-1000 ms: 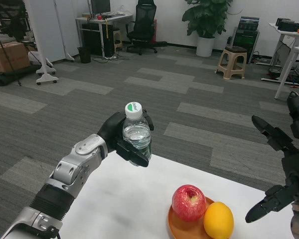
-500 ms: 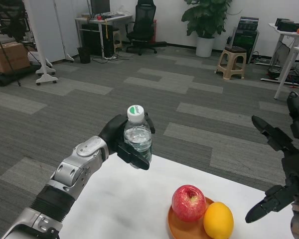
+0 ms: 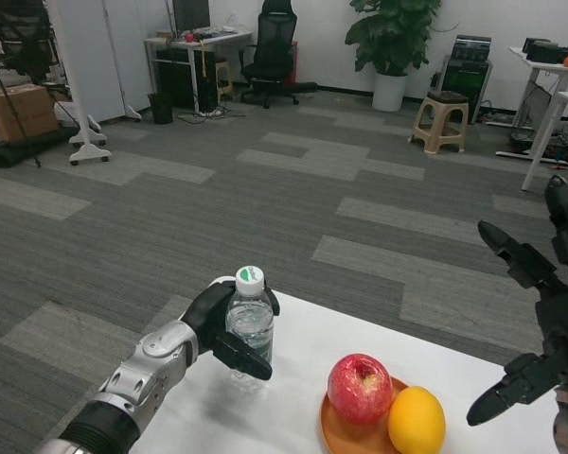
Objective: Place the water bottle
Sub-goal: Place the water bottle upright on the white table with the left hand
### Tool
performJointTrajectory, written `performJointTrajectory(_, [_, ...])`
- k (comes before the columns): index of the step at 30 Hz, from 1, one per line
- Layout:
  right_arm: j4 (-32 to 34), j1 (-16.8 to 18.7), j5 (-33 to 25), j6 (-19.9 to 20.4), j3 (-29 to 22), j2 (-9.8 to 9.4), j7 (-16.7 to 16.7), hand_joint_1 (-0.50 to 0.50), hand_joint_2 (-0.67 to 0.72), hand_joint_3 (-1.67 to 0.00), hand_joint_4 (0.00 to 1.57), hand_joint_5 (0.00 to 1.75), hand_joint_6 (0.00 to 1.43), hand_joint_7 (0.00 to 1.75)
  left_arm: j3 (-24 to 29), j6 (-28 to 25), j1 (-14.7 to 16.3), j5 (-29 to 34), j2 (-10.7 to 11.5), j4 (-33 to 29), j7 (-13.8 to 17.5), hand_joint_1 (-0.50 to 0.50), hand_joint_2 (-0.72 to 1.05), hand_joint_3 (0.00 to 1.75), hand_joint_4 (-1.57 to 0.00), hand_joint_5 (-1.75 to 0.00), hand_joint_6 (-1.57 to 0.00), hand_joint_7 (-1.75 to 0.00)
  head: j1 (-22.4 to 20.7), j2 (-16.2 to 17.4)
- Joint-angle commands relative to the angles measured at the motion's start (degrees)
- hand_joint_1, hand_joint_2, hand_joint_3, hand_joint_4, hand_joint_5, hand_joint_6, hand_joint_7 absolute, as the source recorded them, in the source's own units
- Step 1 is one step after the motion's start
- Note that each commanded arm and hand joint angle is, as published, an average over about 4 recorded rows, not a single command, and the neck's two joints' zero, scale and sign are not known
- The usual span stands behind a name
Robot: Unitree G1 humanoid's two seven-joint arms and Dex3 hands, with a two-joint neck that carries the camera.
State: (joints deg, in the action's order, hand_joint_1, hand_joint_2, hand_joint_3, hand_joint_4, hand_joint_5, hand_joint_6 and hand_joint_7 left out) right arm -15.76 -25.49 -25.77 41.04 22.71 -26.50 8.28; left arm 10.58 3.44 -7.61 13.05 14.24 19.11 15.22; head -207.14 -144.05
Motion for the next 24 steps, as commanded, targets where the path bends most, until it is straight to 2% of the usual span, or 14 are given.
performJointTrajectory(1, [0.21, -1.2, -0.24, 0.01, -0.3, 0.13, 0.42, -0.04, 0.72, 0.0, 0.66, 0.0, 0.0, 0.0, -0.26, 6.89, -0.25, 1.16, 0.1, 5.28, 0.16, 0.5, 0.96, 0.09, -0.97, -1.75, -1.18, -1.4, -0.04, 0.52])
performJointTrajectory(5, [0.14, -1.12, -0.24, 0.01, -0.3, 0.16, 0.42, -0.02, 0.72, 0.0, 0.66, 0.0, 0.0, 0.0, -1.99, 14.38, -1.24, 3.41, 0.17, 11.79, 0.16, 0.5, 0.96, 0.09, -0.97, -1.75, -1.18, -1.4, 0.0, 2.39])
performJointTrajectory(8, [0.07, -1.05, -0.24, 0.01, -0.3, 0.22, 0.42, -0.02, 0.72, 0.0, 0.66, 0.0, 0.0, 0.0, -3.02, 19.1, -1.92, 4.17, 0.13, 16.0, 0.16, 0.5, 0.96, 0.09, -0.97, -1.75, -1.18, -1.4, 0.04, 2.32])
performJointTrajectory(12, [-0.04, -0.98, -0.24, 0.01, -0.36, 0.22, 0.42, -0.03, 0.72, 0.0, 0.66, 0.0, 0.0, 0.0, -4.3, 24.93, -2.87, 5.73, 0.08, 21.01, -0.01, 0.5, 1.0, 0.09, -0.97, -1.75, -1.2, -1.4, 1.73, 7.22])
performJointTrajectory(13, [-0.06, -0.92, -0.24, 0.01, -0.41, 0.22, 0.42, -0.03, 0.72, 0.0, 0.66, 0.0, 0.0, 0.0, -4.58, 26.0, -3.09, 5.76, 0.06, 22.11, -0.01, 0.5, 1.0, 0.09, -0.97, -1.75, -1.2, -1.4, 1.62, 6.84])
performJointTrajectory(15, [-0.06, -0.81, -0.24, 0.01, -0.45, 0.22, 0.42, -0.01, 0.72, 0.0, 0.66, 0.0, 0.0, 0.0, -5.11, 27.06, -3.35, 5.76, 0.02, 23.54, 0.01, 0.5, 0.98, 0.09, -0.94, -1.75, -1.2, -1.43, 2.0, 8.07])
performJointTrajectory(18, [-0.06, -0.65, -0.24, 0.01, -0.52, 0.27, 0.42, -0.01, 0.72, 0.0, 0.66, 0.0, 0.0, 0.0, -5.62, 27.41, -3.59, 5.76, -0.01, 24.53, 0.16, 0.5, 1.05, 0.09, -0.89, -1.75, -1.18, -1.47, 2.91, 11.24])
performJointTrajectory(24, [-0.21, -0.61, -0.24, 0.01, -0.56, 0.31, 0.42, -0.01, 0.72, 0.0, 0.66, 0.0, 0.0, 0.0, -6.08, 27.41, -3.7, 5.76, 0.08, 25.01, 0.16, 0.5, 1.05, 0.09, -0.73, -1.75, -1.12, -1.55, 2.95, 12.59])
